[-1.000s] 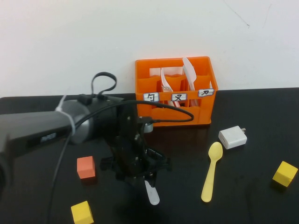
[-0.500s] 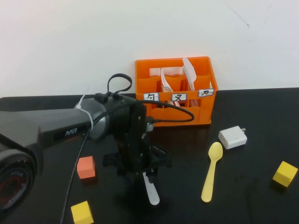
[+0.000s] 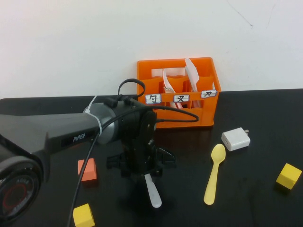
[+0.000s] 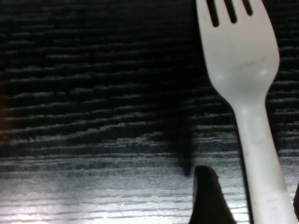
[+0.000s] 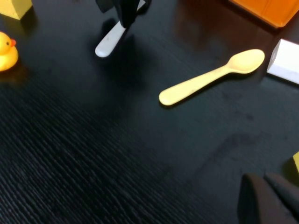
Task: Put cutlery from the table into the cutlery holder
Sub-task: Pick up the fork
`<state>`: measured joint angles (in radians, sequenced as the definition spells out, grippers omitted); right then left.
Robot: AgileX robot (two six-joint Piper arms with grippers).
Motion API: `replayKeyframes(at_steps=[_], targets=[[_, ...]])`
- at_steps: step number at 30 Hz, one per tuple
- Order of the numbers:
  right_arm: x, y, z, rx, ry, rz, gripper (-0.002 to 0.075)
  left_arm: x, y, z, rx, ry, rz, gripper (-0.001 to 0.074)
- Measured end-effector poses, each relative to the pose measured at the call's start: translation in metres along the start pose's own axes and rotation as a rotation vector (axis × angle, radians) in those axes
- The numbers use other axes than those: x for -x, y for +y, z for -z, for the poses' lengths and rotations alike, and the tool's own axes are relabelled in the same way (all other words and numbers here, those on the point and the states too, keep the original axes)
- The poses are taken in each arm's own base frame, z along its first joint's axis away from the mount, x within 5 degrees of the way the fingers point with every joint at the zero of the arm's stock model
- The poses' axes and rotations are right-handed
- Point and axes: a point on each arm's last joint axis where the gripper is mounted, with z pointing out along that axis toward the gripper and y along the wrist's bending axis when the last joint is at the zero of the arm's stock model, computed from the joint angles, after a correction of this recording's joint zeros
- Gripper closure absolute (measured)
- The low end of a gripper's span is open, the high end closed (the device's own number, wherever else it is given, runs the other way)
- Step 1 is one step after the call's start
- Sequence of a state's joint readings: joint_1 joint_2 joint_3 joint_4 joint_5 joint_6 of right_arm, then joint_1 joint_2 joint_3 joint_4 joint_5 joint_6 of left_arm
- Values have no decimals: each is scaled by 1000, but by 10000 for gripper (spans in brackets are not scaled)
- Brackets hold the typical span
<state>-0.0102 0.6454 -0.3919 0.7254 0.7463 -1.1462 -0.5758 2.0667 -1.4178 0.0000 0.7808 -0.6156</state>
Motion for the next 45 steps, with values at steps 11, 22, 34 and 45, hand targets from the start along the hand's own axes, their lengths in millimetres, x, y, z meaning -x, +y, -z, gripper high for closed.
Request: replayKeyframes(at_steps=[11,22,34,45], targets=[[0,0,0,1,-3,-3,728,1,-4,0,-48,-8,70,415],[0,0,0,1,-3,-3,728,2,-5,-1,-52,-21,88,451],[0,0,0,1,-3,-3,728,3,-5,-11,-45,-14,120,407],[0,0,0,0,-5,-4,728,-5,-13,-14,72,-68,-37,407]])
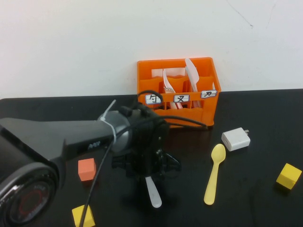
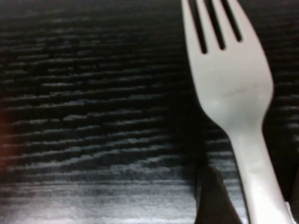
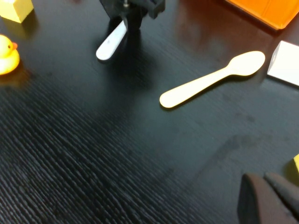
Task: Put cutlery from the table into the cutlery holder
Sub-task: Pick up the fork
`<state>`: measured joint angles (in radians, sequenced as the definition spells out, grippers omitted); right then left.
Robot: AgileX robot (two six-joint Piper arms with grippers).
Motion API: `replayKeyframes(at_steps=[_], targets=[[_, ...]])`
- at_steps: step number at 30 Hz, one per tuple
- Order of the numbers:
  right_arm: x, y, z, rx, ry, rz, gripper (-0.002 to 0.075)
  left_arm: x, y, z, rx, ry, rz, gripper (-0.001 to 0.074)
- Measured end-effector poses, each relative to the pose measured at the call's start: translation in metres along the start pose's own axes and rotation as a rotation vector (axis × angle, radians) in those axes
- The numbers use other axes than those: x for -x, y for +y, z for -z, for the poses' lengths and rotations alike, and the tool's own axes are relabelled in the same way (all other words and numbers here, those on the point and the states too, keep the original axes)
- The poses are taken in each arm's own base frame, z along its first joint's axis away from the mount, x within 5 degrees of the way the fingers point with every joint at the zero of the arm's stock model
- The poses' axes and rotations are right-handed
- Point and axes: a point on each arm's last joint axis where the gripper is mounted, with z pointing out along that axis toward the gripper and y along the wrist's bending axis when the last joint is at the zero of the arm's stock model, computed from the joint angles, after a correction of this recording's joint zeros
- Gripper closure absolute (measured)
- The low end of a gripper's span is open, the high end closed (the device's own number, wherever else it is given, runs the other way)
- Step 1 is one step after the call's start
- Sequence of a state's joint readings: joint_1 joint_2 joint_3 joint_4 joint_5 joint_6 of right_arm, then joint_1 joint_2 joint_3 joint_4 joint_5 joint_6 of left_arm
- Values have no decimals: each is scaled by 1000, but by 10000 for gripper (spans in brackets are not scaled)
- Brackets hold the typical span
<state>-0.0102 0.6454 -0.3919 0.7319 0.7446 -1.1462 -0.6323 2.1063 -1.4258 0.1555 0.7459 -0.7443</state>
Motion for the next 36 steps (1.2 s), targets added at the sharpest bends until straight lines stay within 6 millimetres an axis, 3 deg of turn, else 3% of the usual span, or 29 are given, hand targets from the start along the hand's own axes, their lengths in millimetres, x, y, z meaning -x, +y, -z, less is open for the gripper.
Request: replayKeyframes(at_steps=[9,16,25,36], targets=[[0,0,0,0,-4,-4,728,-9,-14,-1,-19,23,31,428],[0,0,0,1,-5,-4,728,-10,-14,-2,-14,39,36,616],[1,0,0,1,-6,-5,728,-11,-12,-3,17,64,12,615],[1,0,0,1,-6,-4,728,-21,0,0,175,149,-21,615]])
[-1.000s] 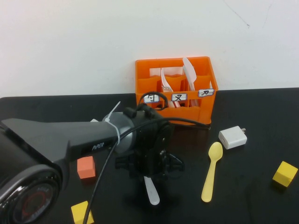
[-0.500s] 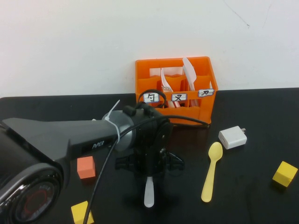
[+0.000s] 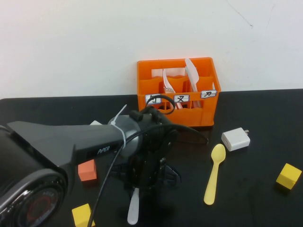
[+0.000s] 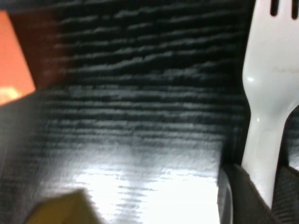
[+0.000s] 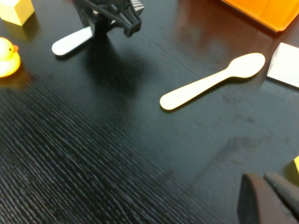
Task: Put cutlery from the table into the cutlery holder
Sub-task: Pick up the fork, then place the fork on the box
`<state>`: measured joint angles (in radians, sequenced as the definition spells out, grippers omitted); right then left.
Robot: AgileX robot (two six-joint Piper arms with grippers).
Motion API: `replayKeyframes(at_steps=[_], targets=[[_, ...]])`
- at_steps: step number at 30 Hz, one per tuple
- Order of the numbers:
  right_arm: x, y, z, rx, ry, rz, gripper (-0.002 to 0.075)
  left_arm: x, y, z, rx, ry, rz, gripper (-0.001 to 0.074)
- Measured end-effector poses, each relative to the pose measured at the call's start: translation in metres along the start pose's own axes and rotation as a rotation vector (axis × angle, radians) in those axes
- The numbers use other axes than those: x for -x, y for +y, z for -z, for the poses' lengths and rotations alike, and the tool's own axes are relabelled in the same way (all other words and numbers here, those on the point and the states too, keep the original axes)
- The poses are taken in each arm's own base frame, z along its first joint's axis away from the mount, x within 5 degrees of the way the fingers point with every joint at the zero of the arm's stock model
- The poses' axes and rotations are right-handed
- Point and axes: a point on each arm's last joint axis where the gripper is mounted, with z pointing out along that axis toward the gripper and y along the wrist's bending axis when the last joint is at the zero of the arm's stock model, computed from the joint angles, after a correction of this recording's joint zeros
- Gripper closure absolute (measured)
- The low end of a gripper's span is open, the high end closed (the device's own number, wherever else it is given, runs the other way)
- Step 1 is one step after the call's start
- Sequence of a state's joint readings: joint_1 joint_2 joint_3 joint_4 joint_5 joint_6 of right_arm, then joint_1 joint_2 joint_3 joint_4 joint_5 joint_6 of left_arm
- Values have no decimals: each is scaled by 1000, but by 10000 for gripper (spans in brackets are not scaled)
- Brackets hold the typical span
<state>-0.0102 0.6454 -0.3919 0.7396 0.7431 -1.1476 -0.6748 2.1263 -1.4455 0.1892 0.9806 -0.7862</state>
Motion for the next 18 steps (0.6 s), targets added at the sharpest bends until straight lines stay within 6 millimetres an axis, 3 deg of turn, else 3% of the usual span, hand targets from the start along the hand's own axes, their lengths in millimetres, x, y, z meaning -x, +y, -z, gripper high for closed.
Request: replayKeyframes(at_steps=[8,18], targets=[[0,0,0,-2,-1,2,728,-9,0,18,16,-32,-29,615],[1,-2,0,-21,-11,1,728,-19,-1,98,-105,-304,-114,615]])
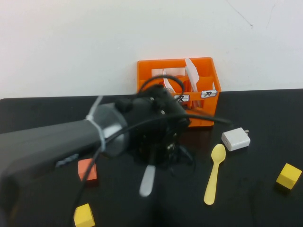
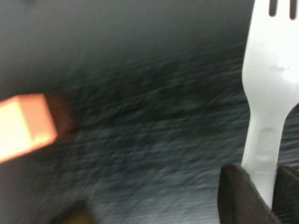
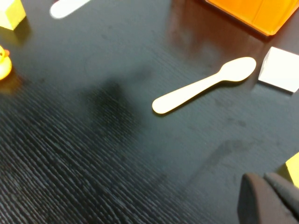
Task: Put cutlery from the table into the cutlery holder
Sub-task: Place the fork on the box
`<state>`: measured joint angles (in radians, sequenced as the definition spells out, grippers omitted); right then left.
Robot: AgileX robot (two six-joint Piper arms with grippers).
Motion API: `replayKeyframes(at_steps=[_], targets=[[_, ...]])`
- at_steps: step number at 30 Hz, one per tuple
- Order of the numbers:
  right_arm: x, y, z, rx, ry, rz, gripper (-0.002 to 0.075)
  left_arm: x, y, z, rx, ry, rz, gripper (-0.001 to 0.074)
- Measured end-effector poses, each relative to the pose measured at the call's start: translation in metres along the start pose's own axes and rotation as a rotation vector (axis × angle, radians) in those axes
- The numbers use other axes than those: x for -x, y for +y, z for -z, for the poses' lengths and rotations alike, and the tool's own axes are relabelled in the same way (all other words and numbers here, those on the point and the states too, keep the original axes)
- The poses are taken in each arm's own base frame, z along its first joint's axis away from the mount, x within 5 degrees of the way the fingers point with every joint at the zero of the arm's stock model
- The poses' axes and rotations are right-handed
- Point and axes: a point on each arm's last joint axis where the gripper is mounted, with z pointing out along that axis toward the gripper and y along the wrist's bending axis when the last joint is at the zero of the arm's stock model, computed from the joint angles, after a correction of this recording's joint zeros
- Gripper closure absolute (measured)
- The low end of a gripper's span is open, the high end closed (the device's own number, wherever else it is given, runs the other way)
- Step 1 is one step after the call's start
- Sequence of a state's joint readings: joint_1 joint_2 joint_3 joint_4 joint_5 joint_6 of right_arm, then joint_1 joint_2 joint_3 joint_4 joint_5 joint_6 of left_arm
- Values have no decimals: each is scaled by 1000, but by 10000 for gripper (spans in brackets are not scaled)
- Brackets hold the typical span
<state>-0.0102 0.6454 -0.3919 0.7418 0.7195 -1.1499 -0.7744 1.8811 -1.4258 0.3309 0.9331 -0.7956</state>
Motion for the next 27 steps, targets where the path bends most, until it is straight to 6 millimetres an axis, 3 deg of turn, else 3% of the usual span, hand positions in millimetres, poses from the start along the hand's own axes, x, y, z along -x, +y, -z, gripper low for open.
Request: replayKeyframes(at_steps=[4,10,21,27], targets=[[0,0,0,0,0,0,728,11,-1,23,-99,-136,20,615],[0,0,0,1,-1,-1,728,28,-6,42,-219,-346,18,615],[0,0,0,1,-3,-3,728,56,-21,64,-450,-718,-88,615],[0,0,0,1,-3,-3,728,82,-8,66,-680,-833,-4,615]])
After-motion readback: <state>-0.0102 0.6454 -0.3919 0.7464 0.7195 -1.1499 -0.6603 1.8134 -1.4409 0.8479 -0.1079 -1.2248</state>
